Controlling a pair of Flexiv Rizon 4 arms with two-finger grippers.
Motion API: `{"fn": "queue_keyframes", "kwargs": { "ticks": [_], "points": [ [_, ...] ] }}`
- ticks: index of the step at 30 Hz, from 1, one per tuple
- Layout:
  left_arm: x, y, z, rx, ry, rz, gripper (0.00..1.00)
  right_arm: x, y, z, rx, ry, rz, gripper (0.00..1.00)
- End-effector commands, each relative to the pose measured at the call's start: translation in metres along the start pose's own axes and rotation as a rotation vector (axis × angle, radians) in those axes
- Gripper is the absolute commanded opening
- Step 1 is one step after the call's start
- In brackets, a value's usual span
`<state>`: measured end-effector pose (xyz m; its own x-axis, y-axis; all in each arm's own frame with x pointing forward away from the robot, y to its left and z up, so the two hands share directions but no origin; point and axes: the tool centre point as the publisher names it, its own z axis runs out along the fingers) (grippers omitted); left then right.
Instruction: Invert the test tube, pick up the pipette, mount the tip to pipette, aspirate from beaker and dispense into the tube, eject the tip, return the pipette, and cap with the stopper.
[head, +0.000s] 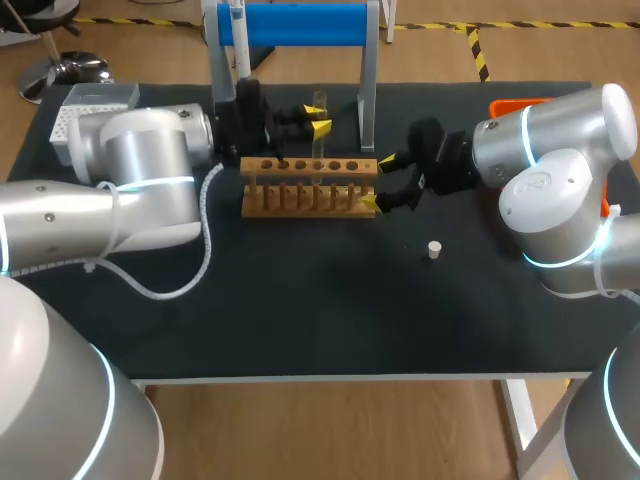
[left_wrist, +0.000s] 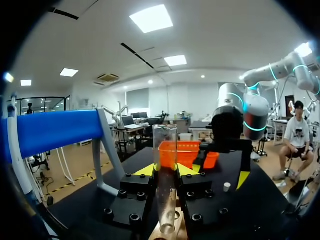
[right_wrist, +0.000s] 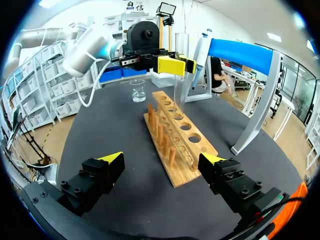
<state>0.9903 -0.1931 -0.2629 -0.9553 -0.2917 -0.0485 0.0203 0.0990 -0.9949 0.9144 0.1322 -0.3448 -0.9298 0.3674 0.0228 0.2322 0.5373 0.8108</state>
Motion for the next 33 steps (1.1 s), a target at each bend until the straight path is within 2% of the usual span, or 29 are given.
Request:
{"fn": "queue_keyframes", "kwargs": {
  "ticks": [1, 33],
  "points": [
    [0.0, 0.005, 0.002, 0.012, -0.015, 0.003, 0.0, 0.0, 0.0, -0.001, -0.001, 0.001, 0.0, 1.0],
    [-0.005, 0.024, 0.003, 0.035, -0.033, -0.013, 0.0, 0.0, 0.0, -0.001, -0.001, 0.001, 0.0, 1.0]
  ]
}}
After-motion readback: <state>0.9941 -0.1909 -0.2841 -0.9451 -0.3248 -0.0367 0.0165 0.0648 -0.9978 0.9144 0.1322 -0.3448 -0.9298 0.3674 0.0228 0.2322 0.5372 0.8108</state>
